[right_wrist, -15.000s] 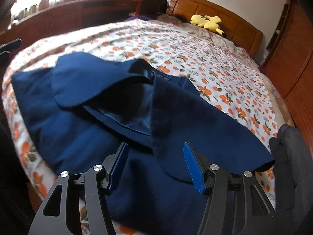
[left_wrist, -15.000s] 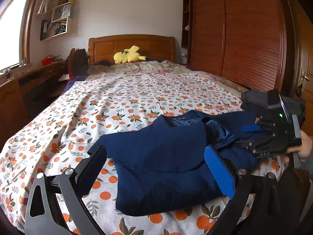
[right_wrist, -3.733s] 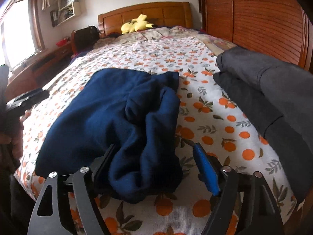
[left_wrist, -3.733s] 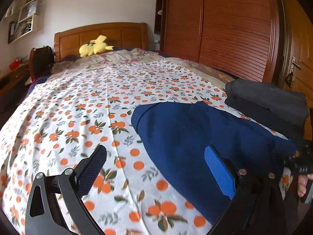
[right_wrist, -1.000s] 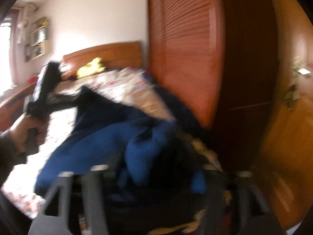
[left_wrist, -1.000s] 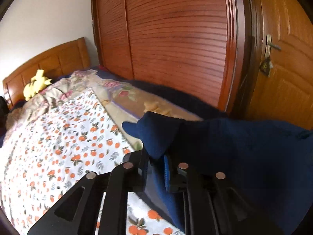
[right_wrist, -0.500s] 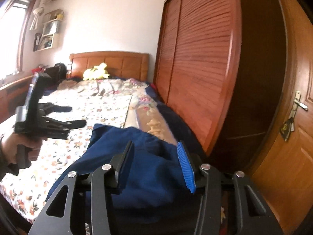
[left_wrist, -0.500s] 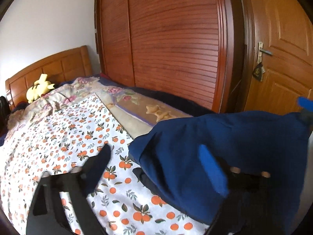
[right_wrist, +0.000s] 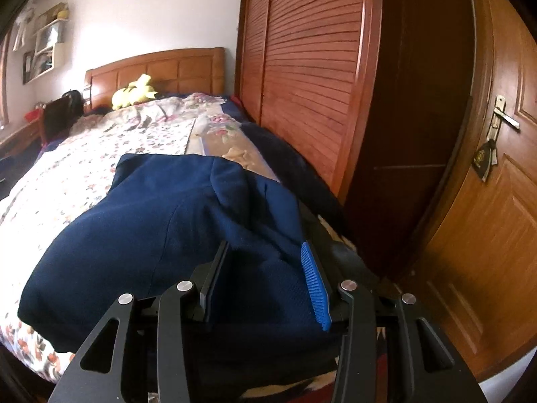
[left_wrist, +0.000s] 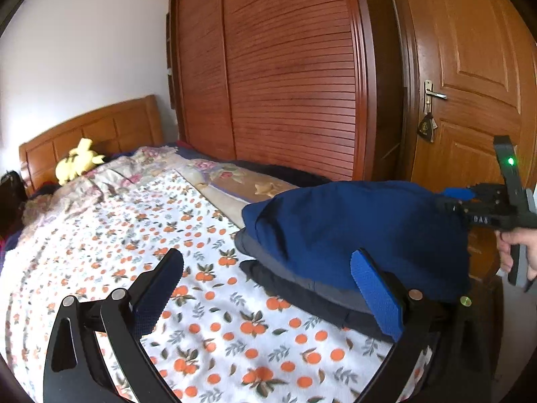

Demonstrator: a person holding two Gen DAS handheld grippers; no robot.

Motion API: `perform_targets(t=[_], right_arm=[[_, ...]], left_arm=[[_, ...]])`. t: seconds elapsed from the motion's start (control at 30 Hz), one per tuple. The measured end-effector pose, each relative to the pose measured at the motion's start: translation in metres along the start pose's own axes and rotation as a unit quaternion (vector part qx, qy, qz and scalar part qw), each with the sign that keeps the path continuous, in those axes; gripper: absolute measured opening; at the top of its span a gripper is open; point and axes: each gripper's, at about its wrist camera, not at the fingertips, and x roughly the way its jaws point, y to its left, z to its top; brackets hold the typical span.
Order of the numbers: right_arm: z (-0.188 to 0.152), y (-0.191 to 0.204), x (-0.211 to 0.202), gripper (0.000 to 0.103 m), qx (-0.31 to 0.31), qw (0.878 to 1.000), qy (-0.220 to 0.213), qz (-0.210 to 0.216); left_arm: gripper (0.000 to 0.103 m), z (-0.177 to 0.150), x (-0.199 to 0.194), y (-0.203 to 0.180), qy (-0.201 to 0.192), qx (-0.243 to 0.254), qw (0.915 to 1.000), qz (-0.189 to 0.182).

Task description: Fold large clothes

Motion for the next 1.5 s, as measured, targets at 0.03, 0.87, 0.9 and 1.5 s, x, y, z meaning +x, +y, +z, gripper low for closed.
perform_targets(t=[0.03,0.87,0.9,1.5], right_arm=[[0.001,0.002,-0.006,0.040,0.001,1.000,-0.003,-0.002],[-0.026,0.164,-0.097,0.095,-0.004,0.990,-0.082,0.112],[-0.029,0.173,-0.099,0.095,-0.005,0.990,-0.084,0.117],[-0.062,0.320,-0.134,0.095,-0.031,0.975,-0.082,0.205]], left_arm=[[0.100,-0.002,-0.007,0.000,-0.002,0.002,1.0000,0.002],[0.101,-0.086,-0.153,0.052,0.009,-0.070,0.9946,0.076],[0.101,-0.090,-0.160,0.058,0.010,-0.074,0.9938,0.082],[0.101,-0.157,-0.277,0.134,0.023,-0.136,0.9655,0.221]])
